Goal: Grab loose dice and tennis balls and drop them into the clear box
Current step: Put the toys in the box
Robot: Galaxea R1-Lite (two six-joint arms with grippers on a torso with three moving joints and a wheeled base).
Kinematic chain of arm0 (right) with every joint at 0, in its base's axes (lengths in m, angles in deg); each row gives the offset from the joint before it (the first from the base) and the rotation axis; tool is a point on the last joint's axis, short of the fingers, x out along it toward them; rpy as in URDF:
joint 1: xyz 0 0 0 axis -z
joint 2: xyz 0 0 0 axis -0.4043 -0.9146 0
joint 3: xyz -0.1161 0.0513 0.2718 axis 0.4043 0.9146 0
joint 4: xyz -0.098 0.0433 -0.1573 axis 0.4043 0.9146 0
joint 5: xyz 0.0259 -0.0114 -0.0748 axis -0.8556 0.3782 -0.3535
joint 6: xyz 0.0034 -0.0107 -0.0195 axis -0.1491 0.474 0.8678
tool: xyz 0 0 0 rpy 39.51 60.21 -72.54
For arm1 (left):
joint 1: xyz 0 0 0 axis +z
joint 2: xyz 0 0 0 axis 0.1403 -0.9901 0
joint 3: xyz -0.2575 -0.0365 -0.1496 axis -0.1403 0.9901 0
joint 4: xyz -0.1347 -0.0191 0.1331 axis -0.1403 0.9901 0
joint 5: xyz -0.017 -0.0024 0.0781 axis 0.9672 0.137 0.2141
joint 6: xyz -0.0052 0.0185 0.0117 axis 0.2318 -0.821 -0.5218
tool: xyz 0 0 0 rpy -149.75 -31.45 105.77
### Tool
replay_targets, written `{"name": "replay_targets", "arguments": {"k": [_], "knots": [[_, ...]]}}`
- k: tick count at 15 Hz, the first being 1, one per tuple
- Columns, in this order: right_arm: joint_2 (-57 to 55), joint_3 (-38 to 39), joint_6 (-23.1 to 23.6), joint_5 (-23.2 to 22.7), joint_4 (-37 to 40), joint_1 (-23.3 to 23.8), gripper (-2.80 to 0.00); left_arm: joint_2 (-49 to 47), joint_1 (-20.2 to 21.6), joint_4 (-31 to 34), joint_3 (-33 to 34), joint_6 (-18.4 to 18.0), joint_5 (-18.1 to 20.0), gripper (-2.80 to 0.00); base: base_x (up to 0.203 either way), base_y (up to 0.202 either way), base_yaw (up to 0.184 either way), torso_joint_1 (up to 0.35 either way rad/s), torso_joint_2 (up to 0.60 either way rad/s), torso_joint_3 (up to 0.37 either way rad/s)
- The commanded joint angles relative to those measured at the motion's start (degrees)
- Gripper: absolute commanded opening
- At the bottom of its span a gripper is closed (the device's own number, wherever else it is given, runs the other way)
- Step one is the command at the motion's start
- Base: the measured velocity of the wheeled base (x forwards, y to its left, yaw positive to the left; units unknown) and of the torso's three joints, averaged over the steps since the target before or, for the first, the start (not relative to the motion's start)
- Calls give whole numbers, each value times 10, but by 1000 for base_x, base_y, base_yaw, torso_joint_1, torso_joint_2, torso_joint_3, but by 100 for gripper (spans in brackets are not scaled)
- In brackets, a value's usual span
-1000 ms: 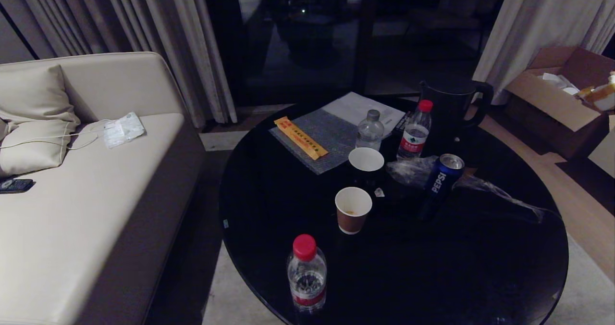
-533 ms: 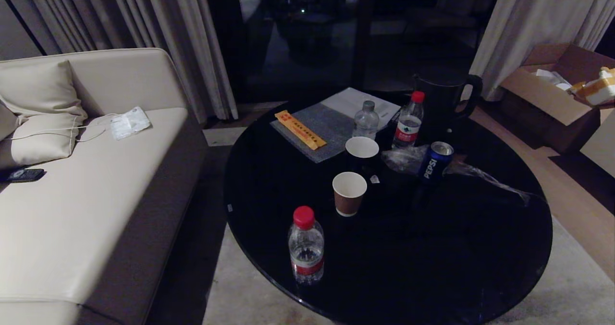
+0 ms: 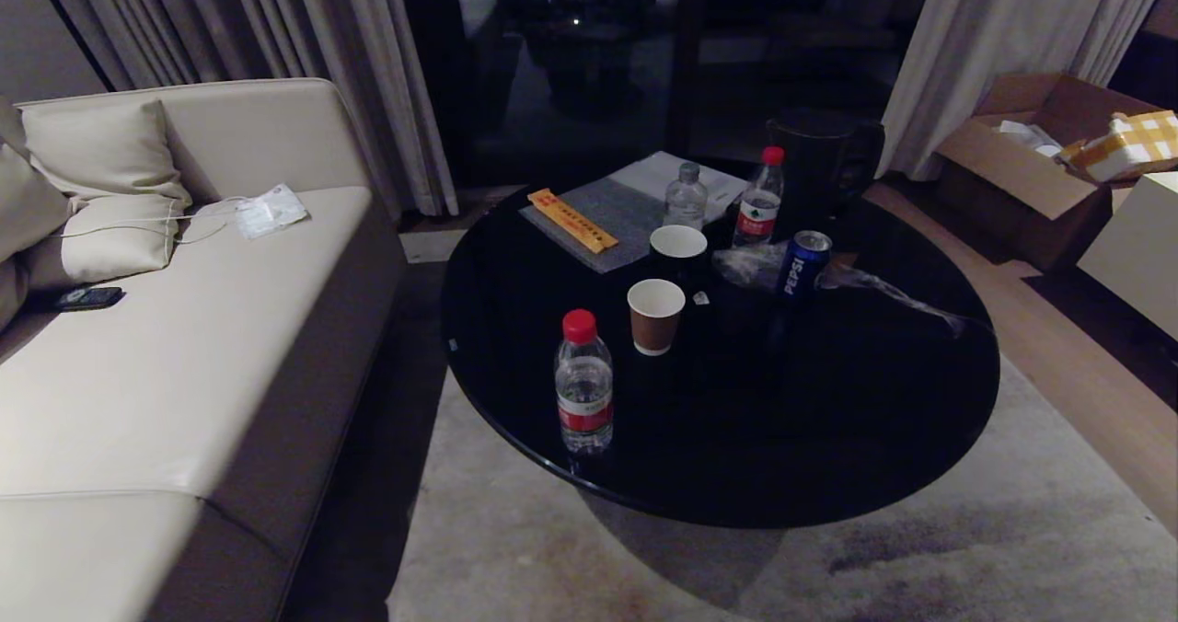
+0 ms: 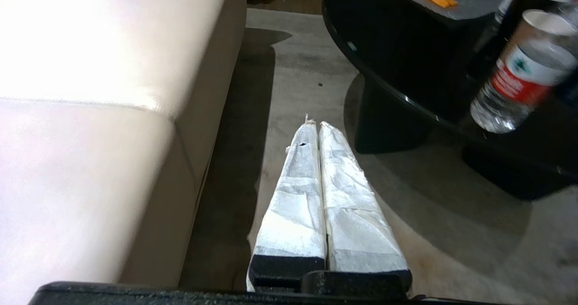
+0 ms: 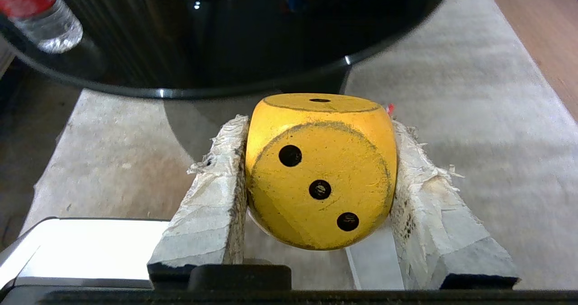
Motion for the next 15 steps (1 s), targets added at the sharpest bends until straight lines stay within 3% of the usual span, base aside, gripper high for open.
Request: {"name": "replay_targets", "arguments": {"k": [1, 15], "knots": [[-1, 0, 0, 0, 1, 0, -280, -1, 0, 0, 1, 0, 0, -280, -186, 0, 1, -1, 1, 5], [-1, 0, -1, 0, 1, 0, -280, -1, 0, 0, 1, -1, 0, -280, -182, 0, -1, 3, 3, 1]]}}
